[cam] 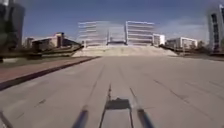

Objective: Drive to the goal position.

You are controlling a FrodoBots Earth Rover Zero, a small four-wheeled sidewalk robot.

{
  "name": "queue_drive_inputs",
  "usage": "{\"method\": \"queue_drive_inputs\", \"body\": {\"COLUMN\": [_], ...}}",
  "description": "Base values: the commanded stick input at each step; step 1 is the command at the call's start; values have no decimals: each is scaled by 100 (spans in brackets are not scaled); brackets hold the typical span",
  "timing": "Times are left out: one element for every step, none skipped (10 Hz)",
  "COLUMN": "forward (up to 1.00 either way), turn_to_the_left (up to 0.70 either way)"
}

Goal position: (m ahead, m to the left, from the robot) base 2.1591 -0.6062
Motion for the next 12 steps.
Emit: {"method": "queue_drive_inputs", "body": {"forward": [70,70,70,70,70,70,70,70,70,70,70,70], "turn_to_the_left": [0,0,-10,-14,-14,-14,-14,-14,-14,-14,-1,0]}}
